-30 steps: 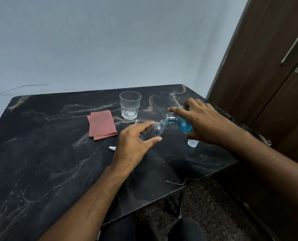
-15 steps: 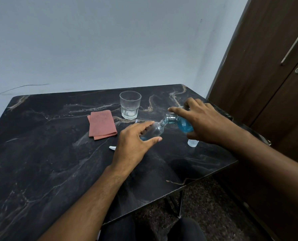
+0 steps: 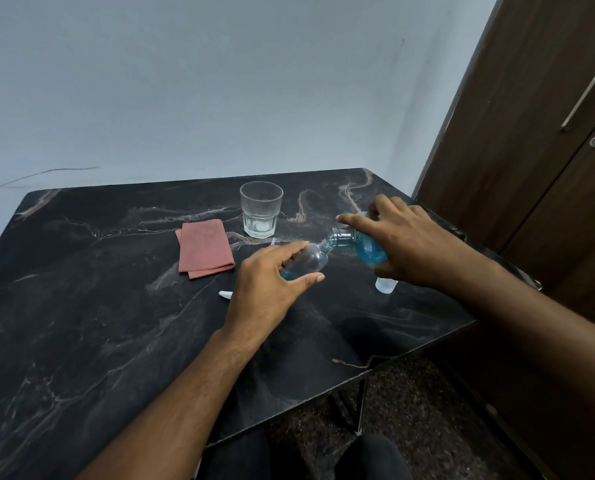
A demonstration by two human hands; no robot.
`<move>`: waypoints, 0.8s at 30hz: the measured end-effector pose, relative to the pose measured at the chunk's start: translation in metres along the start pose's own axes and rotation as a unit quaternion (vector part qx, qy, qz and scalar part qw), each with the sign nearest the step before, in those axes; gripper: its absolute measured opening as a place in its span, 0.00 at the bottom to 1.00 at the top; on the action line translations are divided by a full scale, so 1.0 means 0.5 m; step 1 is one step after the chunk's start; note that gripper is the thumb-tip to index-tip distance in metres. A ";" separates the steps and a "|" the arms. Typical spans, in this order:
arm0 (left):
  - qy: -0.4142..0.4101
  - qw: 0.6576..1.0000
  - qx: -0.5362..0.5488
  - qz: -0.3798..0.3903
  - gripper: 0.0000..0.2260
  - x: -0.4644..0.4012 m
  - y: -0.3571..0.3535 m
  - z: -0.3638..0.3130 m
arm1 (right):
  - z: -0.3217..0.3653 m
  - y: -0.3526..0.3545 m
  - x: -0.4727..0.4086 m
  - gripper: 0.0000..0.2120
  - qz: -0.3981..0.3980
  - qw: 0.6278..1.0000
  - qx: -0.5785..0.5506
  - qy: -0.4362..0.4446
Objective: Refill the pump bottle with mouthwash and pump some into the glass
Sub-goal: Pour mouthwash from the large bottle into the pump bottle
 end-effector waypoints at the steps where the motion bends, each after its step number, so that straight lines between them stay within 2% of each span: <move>1: 0.001 1.000 -0.001 -0.001 0.27 0.000 0.000 0.000 | 0.000 0.001 0.000 0.52 0.000 1.000 0.000 0.000; 24: 0.007 1.000 -0.014 0.004 0.27 0.000 0.005 -0.012 | 0.003 0.007 0.001 0.51 0.007 1.000 0.002 0.002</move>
Point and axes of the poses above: each hand's wrist, its own x-axis away from the middle knuckle, its own y-axis out of the back of the hand, z = x × y, the point moved 6 cm from there along -x, towards the middle knuckle, and after that the axes turned 15 degrees about -z, right-handed, at the moved point
